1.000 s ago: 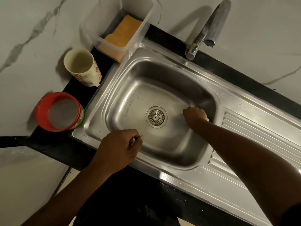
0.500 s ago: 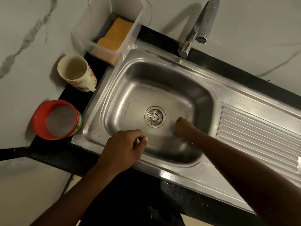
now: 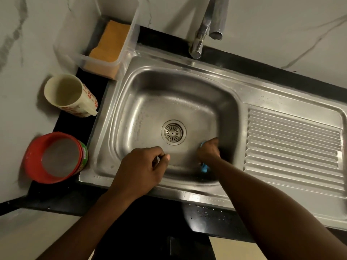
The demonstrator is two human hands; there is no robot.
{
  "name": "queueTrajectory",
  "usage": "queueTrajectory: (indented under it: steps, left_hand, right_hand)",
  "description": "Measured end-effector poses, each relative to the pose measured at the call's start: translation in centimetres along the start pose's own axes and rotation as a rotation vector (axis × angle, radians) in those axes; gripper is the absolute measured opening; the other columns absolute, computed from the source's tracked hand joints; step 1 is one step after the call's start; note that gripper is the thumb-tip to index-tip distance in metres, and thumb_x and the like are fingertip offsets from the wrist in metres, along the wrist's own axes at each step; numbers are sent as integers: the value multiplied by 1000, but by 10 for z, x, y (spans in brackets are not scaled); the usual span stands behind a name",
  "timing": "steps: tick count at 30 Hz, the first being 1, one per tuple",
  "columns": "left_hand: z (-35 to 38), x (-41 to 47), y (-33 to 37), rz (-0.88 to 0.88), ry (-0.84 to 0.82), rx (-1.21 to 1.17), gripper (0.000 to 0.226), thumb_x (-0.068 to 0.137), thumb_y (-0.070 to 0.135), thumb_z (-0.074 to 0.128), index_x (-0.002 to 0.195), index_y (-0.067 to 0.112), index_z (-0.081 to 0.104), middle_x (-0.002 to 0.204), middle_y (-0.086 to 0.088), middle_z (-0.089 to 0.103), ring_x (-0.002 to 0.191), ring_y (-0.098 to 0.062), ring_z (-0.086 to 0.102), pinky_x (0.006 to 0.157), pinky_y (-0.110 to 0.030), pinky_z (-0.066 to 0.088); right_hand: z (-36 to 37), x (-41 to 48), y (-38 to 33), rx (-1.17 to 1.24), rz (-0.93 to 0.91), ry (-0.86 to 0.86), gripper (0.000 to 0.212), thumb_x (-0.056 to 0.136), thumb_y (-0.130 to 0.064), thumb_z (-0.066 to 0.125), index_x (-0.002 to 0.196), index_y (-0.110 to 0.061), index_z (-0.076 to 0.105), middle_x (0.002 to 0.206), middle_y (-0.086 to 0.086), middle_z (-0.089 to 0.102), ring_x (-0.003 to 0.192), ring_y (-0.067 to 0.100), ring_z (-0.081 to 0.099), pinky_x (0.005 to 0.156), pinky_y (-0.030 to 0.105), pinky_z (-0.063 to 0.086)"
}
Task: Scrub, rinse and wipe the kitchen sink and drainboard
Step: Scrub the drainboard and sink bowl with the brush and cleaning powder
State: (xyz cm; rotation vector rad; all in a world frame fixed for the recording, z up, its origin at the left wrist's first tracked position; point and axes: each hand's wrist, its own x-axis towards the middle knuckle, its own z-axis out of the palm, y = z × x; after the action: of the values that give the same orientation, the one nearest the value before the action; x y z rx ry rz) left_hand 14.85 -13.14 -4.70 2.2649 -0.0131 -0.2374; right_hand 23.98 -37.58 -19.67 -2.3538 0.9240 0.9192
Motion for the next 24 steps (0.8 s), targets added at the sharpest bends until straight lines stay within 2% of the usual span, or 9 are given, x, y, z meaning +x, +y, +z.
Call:
queueTrajectory:
  steps: [3,5,7,9,12,15,18,21,24]
  left_hand:
    - [-2,1,-8,17,0,33,28,100,44,61,77,28,62,57,9,57,58,-11,60,51,-21,44]
    - [-2,0,-16,11,3,44,29,99,47,59,77,27,60,57,9,56,57,-11,58,51,-22,43]
    - [-3,-1,-22,11,-1,46,28,99,46,60,77,28,60,57,9,56,57,-10,58,51,-21,42]
    - [-4,0,-26,-1,-13,37,26,99,43,63,76,30,61,56,11,56,59,-10,59,52,-18,40]
    - [-6,3,-26,-11,13,29,26,98,40,66,75,29,62,56,9,56,57,-12,59,51,-24,45]
    - [-9,7,-24,-7,10,7,28,99,41,65,75,27,61,55,7,55,55,-14,57,51,-28,46]
    - [-10,8,-24,15,-21,-15,30,100,42,63,74,28,59,54,9,53,54,-13,56,50,-21,39]
    - [-9,7,-29,22,-26,-7,28,100,42,62,75,28,60,55,10,53,55,-11,56,51,-19,37]
    - [-10,6,-35,-11,-8,-26,27,100,43,62,77,27,63,56,10,56,55,-10,57,51,-25,44]
  right_hand:
    - [-15,13,-13,-21,-121,102,64,110,-28,33,163,-11,1,155,23,42,135,41,50,107,46,40]
    - [-26,28,-33,62,-149,136,65,111,-35,30,165,-19,-4,159,22,37,139,41,47,107,44,39]
    - [-35,41,-56,93,-167,166,70,110,-38,32,165,-20,-9,162,22,32,142,42,43,113,49,40]
    - [-35,52,-77,119,-216,197,70,110,-33,36,164,-17,-5,157,21,39,135,39,51,109,50,46]
    - [-14,46,-95,115,-337,126,73,106,-23,48,161,-22,1,123,5,54,100,23,58,85,43,52]
    - [17,11,-75,-109,-461,59,64,104,-18,53,151,-25,11,118,12,63,92,24,62,75,40,52]
    - [22,-2,-31,-222,-462,59,58,101,-14,55,143,-23,17,124,19,65,104,35,67,81,44,54]
    - [-4,25,-29,-92,-318,86,78,103,-21,54,161,-14,2,143,24,54,122,41,60,99,50,52]
    - [-26,50,-57,17,-176,148,105,97,-18,70,164,-16,-10,157,23,38,140,42,46,111,53,45]
